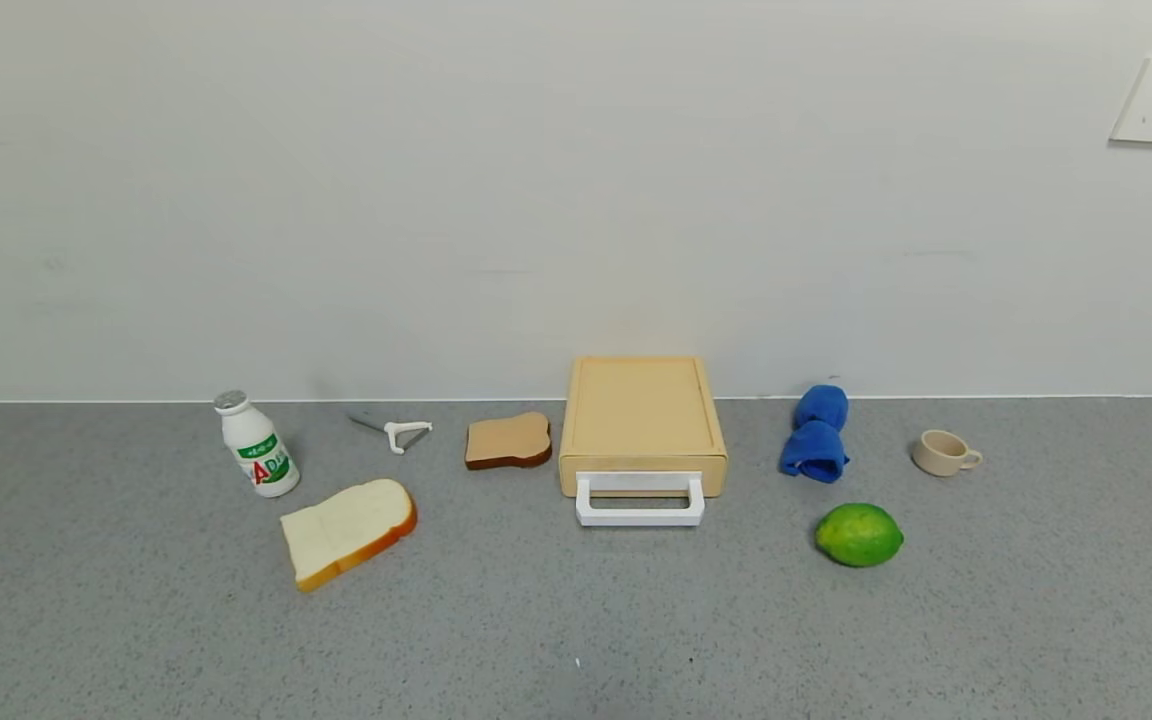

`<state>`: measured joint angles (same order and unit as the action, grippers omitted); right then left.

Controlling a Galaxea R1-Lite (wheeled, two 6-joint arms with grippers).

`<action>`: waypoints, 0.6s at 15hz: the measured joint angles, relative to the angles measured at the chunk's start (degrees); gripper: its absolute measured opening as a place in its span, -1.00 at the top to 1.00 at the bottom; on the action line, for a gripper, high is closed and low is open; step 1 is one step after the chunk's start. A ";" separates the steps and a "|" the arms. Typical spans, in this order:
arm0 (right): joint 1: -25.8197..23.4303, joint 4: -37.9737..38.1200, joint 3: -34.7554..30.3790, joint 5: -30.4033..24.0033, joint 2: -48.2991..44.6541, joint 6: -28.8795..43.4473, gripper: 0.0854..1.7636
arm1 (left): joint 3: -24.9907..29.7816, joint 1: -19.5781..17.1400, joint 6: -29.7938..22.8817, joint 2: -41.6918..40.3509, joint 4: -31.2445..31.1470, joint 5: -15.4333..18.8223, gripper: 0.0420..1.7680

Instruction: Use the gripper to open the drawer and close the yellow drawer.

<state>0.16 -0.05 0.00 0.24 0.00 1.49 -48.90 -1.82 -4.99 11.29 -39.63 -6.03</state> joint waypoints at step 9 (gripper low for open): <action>0.00 -0.02 0.00 0.00 0.00 0.00 -0.94 | 9.09 1.82 1.00 -6.55 8.72 3.72 -0.94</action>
<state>0.16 -0.07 0.00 0.24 0.00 1.49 -39.80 0.00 -3.99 4.74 -30.92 -2.32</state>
